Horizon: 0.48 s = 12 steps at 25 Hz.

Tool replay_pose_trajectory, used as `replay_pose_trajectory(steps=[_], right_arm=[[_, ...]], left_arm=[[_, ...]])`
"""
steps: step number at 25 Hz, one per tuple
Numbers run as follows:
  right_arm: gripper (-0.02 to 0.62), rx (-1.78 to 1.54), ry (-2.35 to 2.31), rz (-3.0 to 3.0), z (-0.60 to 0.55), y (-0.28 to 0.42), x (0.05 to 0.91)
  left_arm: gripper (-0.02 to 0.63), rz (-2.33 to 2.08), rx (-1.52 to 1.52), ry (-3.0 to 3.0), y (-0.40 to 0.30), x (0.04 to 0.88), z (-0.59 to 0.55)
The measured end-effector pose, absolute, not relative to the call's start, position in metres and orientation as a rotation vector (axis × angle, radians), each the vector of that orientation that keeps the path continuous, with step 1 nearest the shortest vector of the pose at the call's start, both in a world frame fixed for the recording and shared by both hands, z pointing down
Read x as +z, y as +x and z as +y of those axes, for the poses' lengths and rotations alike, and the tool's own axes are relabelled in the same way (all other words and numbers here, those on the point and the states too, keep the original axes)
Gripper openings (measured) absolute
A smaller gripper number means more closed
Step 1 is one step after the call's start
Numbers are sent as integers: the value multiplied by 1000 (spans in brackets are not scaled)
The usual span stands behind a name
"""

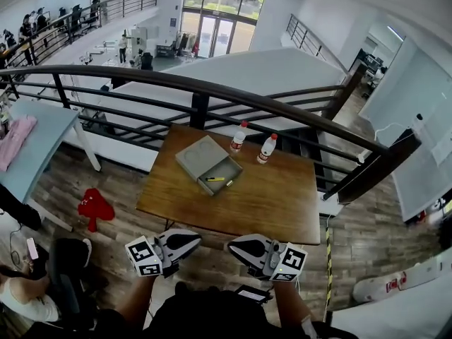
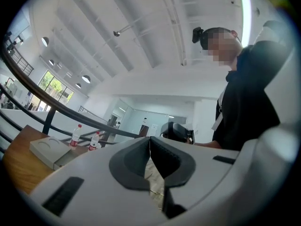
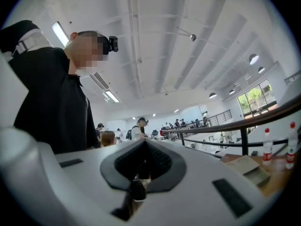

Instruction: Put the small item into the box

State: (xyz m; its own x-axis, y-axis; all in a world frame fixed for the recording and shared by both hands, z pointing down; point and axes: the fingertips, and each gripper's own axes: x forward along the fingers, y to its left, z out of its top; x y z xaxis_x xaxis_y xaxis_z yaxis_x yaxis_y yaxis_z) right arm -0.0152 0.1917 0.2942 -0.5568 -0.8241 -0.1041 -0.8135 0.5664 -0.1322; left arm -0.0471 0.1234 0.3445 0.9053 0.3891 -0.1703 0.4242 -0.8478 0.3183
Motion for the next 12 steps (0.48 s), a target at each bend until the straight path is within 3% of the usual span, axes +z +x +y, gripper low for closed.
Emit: replay_pose_trajectory(steps=[12], right_arm=[[9, -53, -1138, 2752, 241, 10, 287]], left_arm=[[17, 453, -122, 2792, -26, 330, 171]])
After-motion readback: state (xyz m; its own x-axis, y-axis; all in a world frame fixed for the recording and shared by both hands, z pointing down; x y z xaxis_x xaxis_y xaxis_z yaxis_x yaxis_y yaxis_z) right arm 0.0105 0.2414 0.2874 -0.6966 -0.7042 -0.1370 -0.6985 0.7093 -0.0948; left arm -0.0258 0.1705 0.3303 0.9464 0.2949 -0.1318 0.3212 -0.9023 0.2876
